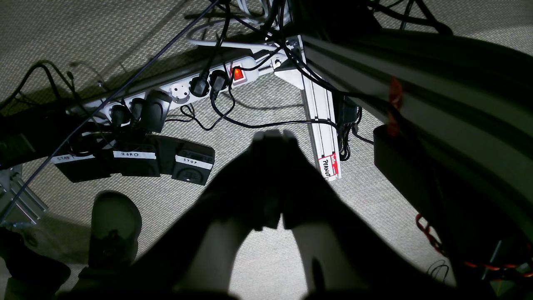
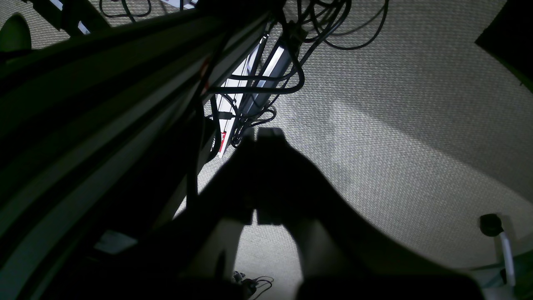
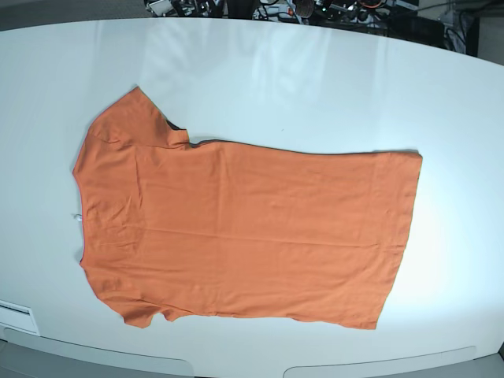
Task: Fold the T-shirt properly
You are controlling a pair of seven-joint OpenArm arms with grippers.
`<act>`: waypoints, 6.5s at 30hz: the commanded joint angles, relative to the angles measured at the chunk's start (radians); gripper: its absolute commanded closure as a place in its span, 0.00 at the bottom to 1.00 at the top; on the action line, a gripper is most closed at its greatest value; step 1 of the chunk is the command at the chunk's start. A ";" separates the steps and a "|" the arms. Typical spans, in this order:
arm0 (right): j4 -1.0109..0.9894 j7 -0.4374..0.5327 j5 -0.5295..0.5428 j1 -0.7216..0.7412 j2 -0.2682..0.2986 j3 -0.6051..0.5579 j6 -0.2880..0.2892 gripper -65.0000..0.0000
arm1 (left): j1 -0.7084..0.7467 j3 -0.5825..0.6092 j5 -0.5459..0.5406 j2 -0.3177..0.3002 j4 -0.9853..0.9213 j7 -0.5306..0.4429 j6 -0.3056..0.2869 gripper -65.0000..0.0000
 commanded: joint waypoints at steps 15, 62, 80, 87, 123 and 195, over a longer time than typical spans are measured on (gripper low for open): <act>0.011 0.000 0.002 0.002 -0.005 0.002 0.082 1.00 | 0.000 0.000 -0.005 -0.002 0.007 -0.003 -0.010 1.00; 1.810 -0.460 -0.428 -1.191 0.431 0.003 -0.238 1.00 | 1.075 -0.310 0.161 -0.684 1.774 0.323 -0.084 1.00; 1.929 -0.303 -0.544 -0.985 0.478 0.005 -0.230 1.00 | 0.948 -0.623 0.262 -0.793 1.892 0.244 -0.134 1.00; 1.929 -0.293 -0.400 -0.790 0.477 0.005 -0.175 1.00 | 0.735 -0.622 0.325 -0.931 1.640 -0.022 -0.310 0.97; 1.929 -0.279 -0.324 -0.779 0.472 0.003 -0.150 1.00 | -0.174 0.289 0.621 -1.077 1.215 -0.232 -0.300 0.38; 1.762 -0.408 -0.462 -0.583 0.481 0.008 -0.257 1.00 | -0.147 0.288 0.534 -1.038 1.293 -0.164 -0.301 1.00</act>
